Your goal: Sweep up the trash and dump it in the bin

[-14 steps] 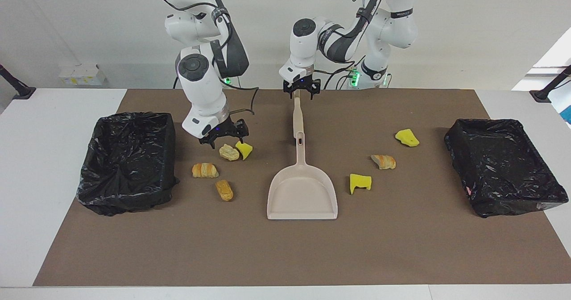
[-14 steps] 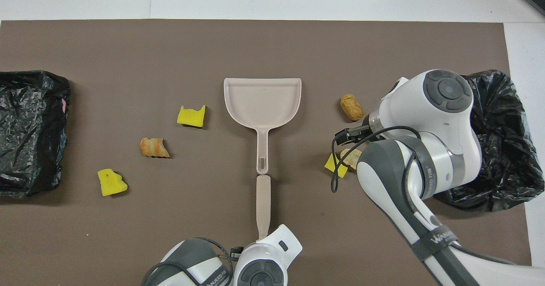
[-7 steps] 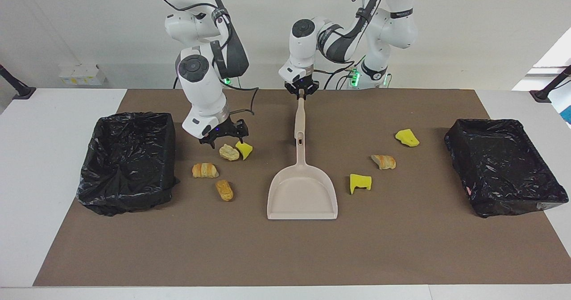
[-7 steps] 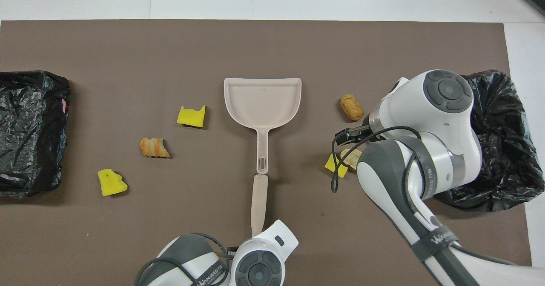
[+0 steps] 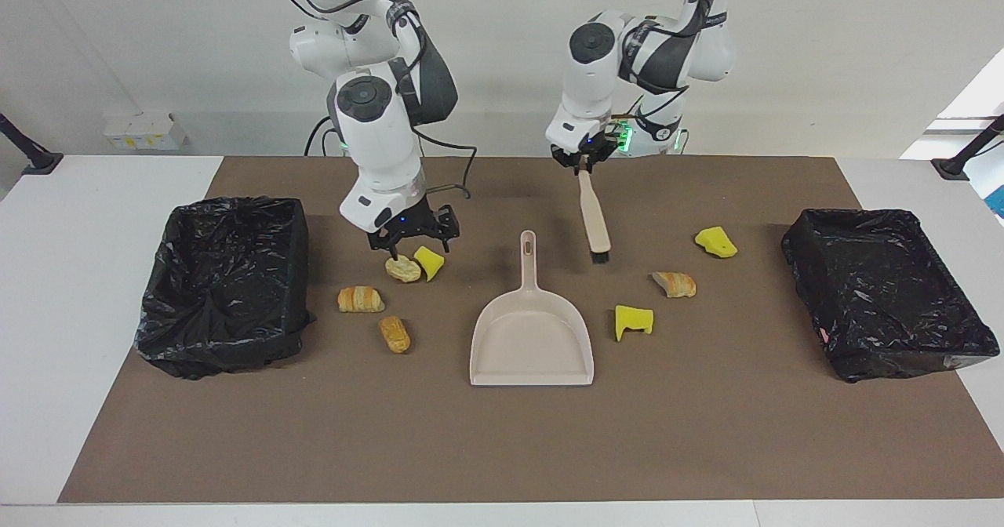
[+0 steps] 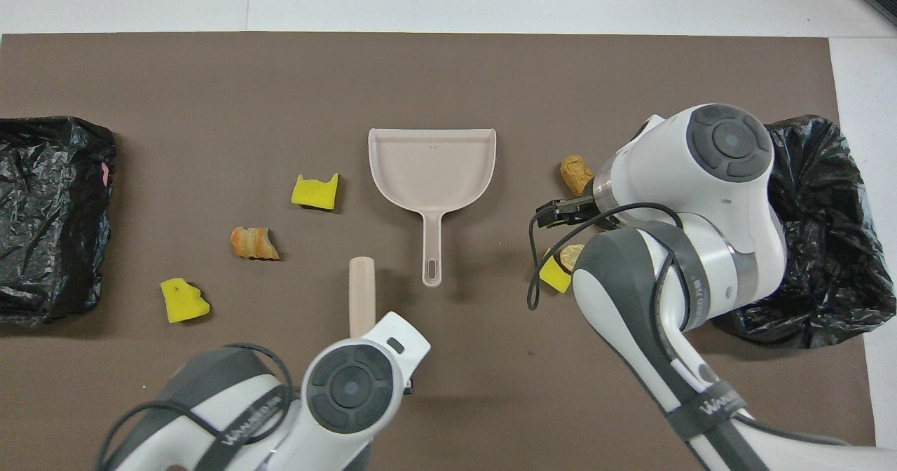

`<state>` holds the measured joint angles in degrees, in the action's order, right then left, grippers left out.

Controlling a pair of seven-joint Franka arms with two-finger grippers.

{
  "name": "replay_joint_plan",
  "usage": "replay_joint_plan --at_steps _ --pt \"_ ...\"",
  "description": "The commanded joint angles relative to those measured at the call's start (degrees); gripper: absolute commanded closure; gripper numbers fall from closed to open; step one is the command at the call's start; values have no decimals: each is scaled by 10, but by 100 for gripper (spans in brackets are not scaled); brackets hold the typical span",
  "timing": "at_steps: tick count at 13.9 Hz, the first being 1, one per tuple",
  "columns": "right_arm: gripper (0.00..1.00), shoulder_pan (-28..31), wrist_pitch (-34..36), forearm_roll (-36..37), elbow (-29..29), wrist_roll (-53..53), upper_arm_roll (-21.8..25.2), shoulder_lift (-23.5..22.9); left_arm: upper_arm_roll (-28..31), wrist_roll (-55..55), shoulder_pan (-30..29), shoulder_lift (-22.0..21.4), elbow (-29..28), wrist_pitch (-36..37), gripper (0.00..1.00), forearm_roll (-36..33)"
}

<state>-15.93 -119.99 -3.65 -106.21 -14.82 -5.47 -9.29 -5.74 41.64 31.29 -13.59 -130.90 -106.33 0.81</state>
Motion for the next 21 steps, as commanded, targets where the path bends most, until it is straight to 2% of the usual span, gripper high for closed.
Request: replay_joint_plan --at_steps 1,4,8,10,12,13,15,17,18,21 --pt "0 -44 -44 5 13 -67 2 -26 -7 -9 -74 -21 -15 18 100 -32" --pt "0 -106 -69 55 37 -192 1 -70 -7 -8 -147 -25 -30 10 100 -53" --pt "0 -166 -100 115 77 -272 4 -139 -8 -9 -251 -26 -44 6 100 -61" --pt "0 -163 -100 124 75 -274 1 -142 -8 -17 -283 -36 -60 0 100 -61" --pt "2 -167 -91 124 65 -272 1 -139 -7 -37 -290 -54 -88 -5 100 -61" --pt "18 -166 -90 121 65 -269 1 -139 -7 -38 -291 -55 -102 -11 100 -61" --pt "64 -169 -85 117 65 -267 1 -137 -8 -38 -296 -56 -132 -16 100 -61" --pt "92 -166 -76 117 63 -260 0 -137 -8 -38 -295 -57 -144 -15 100 -61" --pt "100 -168 -68 117 63 -254 0 -135 -8 -38 -294 -56 -143 -14 100 -61" --pt "100 -164 -32 116 65 -219 0 -127 -8 -44 -290 -41 -132 -47 100 -58"
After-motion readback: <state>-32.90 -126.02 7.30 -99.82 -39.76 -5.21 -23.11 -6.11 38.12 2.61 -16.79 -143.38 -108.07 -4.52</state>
